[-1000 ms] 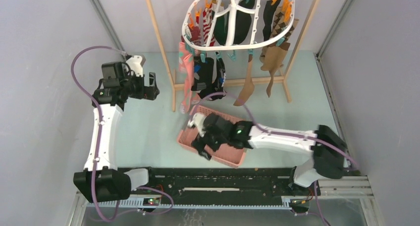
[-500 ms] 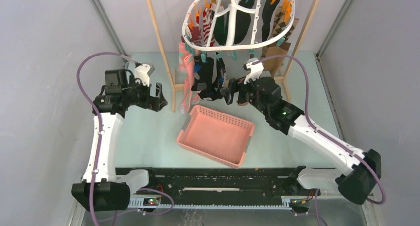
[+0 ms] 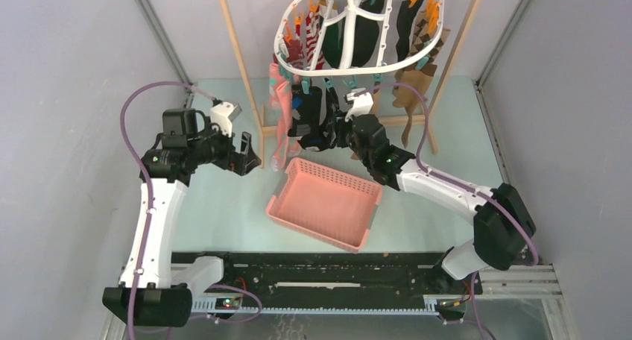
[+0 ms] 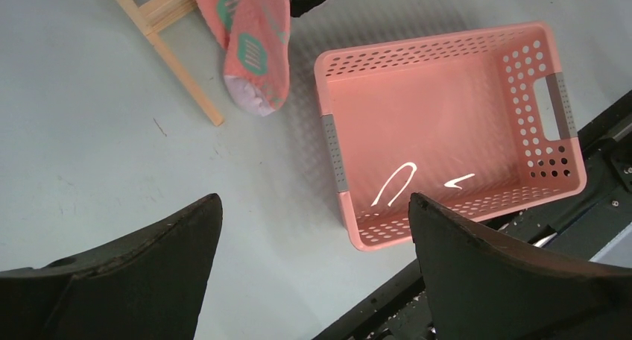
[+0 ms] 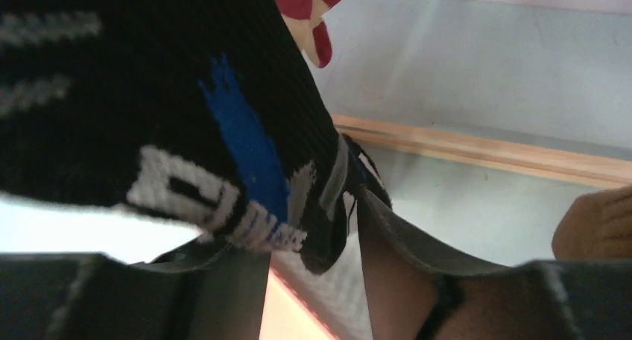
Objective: Remove the socks clipped to the hanger
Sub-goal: Remove the sock from the hanger.
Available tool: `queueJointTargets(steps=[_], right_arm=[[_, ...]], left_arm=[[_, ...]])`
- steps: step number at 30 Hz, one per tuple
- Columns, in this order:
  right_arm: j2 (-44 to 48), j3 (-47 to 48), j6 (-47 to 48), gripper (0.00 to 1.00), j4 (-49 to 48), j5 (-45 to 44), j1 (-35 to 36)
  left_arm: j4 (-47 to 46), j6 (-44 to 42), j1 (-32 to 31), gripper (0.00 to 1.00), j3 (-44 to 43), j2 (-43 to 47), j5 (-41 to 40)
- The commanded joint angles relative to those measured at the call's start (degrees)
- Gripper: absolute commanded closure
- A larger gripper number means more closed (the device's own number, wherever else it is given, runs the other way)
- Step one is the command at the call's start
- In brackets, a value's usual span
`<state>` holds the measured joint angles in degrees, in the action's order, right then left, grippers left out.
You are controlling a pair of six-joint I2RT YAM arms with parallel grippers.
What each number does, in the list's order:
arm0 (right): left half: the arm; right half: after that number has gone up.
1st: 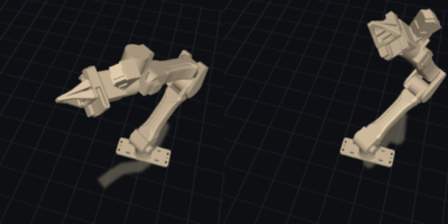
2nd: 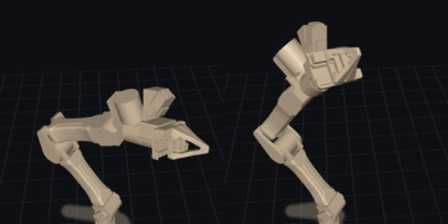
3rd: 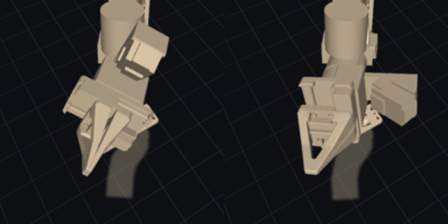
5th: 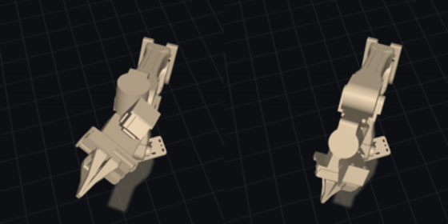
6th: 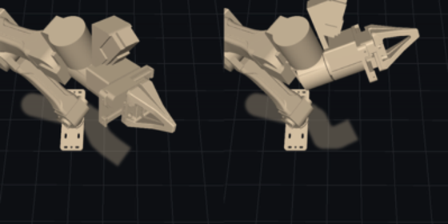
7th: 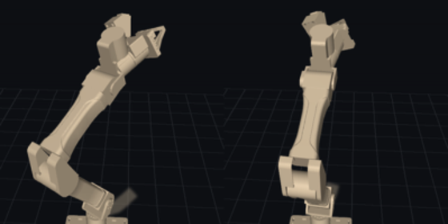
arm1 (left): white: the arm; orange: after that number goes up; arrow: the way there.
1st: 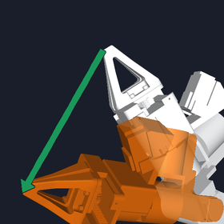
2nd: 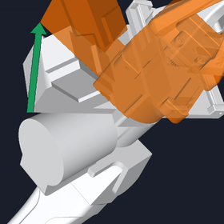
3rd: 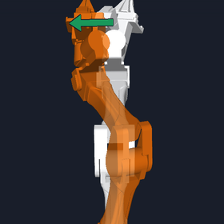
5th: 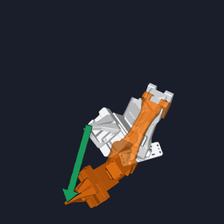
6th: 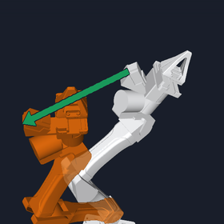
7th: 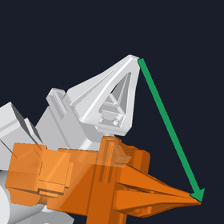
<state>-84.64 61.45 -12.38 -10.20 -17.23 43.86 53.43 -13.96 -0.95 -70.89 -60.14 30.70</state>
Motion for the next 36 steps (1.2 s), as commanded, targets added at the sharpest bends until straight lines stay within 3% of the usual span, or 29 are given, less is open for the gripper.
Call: queueJointTargets(steps=[1,4,11,18,29,36], right_arm=[[-2.80,4.85,-0.54,0.58,-6.15,-4.60,0.89],[-1.96,5.52,1.12,1.00,-6.08,-1.70,2.89],[7.10,3.79,1.20,1.00,0.20,13.00,9.89],[14.00,-0.38,-5.68,1.00,0.94,25.86,14.39],[12.48,-0.61,-14.41,1.00,-6.79,36.36,14.02],[9.77,0.38,-17.73,1.00,-9.74,38.27,14.00]], left_arm=[[0.62,0.49,-0.28,0.00,1.20,2.27,2.82],[0.76,1.26,-0.28,0.00,1.28,2.85,3.92],[0.63,1.21,-0.28,0.00,1.22,2.65,7.34],[0.41,1.49,-0.37,0.00,-0.12,1.64,14.19],[-0.60,2.49,-2.56,0.00,-1.86,0.57,29.90],[-0.61,-0.12,-5.21,0.00,-1.53,0.86,32.20]])
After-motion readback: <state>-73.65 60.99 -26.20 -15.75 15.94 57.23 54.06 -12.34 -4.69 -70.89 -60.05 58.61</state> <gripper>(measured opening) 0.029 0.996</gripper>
